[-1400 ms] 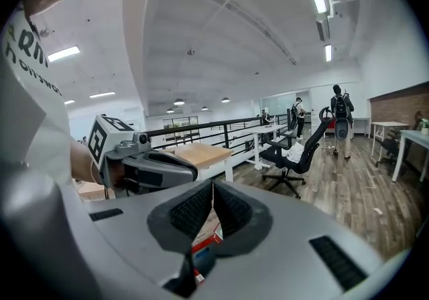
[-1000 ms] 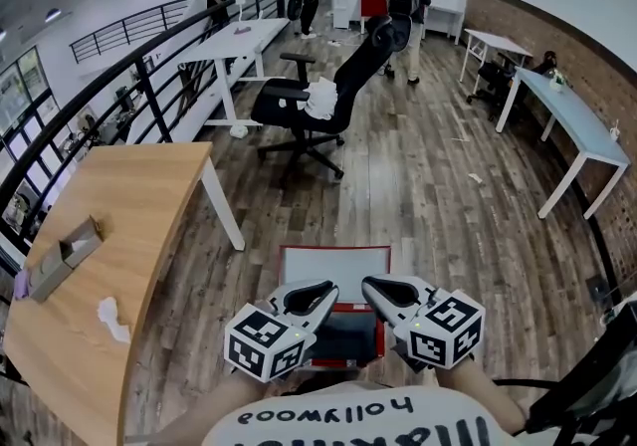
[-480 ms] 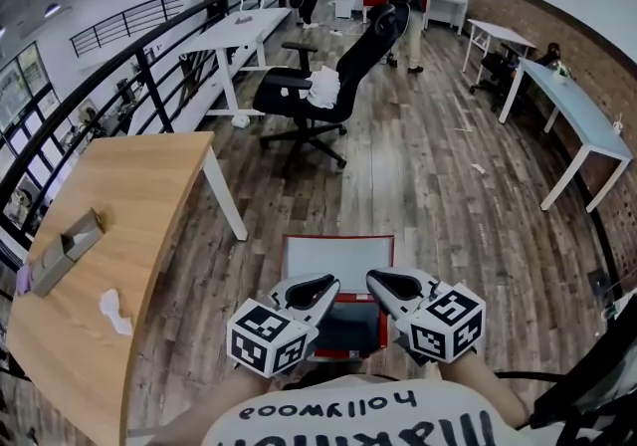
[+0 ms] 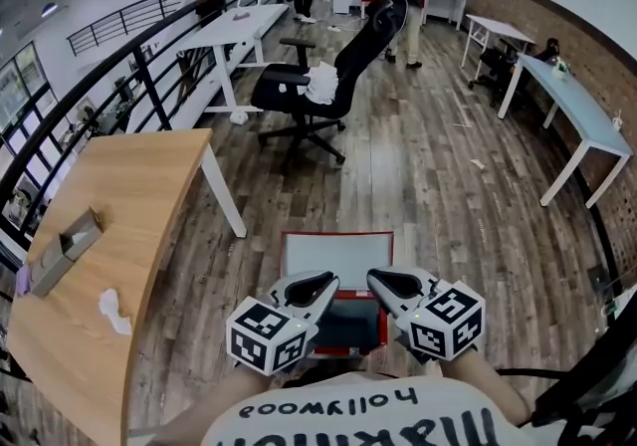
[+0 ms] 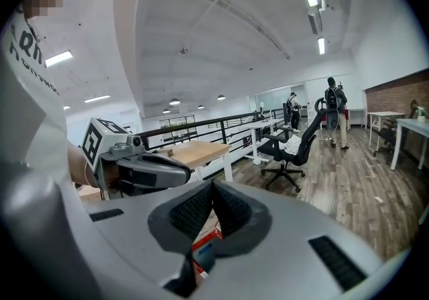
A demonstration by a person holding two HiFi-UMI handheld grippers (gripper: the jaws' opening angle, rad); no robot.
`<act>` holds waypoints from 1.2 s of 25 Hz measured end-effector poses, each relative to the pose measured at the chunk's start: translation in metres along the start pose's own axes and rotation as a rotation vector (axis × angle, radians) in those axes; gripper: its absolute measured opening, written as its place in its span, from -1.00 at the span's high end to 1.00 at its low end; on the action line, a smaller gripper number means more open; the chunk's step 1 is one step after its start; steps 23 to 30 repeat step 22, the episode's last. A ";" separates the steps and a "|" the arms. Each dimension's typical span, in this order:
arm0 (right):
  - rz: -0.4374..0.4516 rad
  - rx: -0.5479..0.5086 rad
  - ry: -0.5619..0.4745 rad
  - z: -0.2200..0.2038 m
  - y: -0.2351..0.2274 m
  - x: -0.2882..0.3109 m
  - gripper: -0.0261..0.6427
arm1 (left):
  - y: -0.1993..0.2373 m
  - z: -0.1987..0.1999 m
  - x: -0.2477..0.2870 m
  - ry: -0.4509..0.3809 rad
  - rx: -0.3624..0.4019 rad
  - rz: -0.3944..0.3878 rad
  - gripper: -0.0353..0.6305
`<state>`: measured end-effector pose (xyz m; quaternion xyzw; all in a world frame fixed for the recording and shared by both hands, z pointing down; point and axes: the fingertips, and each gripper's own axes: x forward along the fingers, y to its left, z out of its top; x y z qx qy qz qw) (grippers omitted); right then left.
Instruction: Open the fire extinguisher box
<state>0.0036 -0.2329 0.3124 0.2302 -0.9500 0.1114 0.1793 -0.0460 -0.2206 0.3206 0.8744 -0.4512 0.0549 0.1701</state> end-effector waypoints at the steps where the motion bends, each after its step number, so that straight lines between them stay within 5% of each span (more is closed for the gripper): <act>1: 0.002 -0.006 0.005 -0.001 0.001 0.001 0.89 | 0.000 0.000 0.000 0.000 -0.001 0.000 0.78; 30: 0.001 -0.011 0.035 -0.008 -0.002 0.008 0.89 | 0.012 -0.003 0.000 0.004 -0.017 0.012 0.78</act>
